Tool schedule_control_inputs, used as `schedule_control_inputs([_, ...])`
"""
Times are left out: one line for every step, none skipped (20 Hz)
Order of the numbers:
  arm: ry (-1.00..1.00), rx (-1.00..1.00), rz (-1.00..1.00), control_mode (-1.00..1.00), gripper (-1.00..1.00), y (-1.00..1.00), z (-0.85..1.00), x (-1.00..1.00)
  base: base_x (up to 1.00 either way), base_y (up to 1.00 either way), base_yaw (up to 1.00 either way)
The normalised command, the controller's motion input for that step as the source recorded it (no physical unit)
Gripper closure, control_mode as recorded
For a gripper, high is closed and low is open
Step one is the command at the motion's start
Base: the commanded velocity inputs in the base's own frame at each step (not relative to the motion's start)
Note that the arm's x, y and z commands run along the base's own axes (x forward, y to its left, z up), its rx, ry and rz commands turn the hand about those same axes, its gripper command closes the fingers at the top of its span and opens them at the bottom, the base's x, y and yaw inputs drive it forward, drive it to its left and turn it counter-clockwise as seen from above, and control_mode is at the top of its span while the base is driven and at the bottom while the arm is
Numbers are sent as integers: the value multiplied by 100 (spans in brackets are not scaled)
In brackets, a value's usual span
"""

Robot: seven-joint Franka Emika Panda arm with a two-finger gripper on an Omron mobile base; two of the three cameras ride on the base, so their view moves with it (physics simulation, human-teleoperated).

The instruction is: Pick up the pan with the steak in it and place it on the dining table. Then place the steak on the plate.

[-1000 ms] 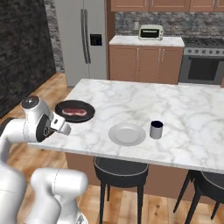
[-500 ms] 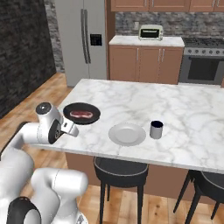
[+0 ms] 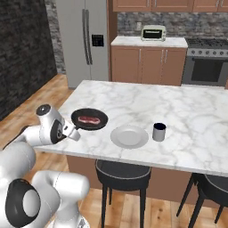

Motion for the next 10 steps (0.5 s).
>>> schedule_control_inputs([0,0,0,-100,100,0,0,0,0,0,0])
schedule_control_inputs([0,0,0,-100,100,0,0,0,0,0,0])
schedule_control_inputs([0,0,0,-100,100,0,-5,1,0,0,0])
schedule_control_inputs([1,0,0,-100,100,0,-12,0,0,0,0])
schedule_control_inputs([3,-1,0,-100,100,0,-18,0,0,0,0])
schedule_control_inputs([5,-3,0,-100,100,4,-23,0,0,0,0])
schedule_control_inputs([6,-4,0,-100,100,7,-27,0,0,0,0])
schedule_control_inputs([7,-5,0,-100,100,9,-32,0,0,0,0])
schedule_control_inputs([8,-5,0,-100,100,8,-39,0,0,0,0])
schedule_control_inputs([7,-5,0,-100,100,8,-42,-1,0,0,0])
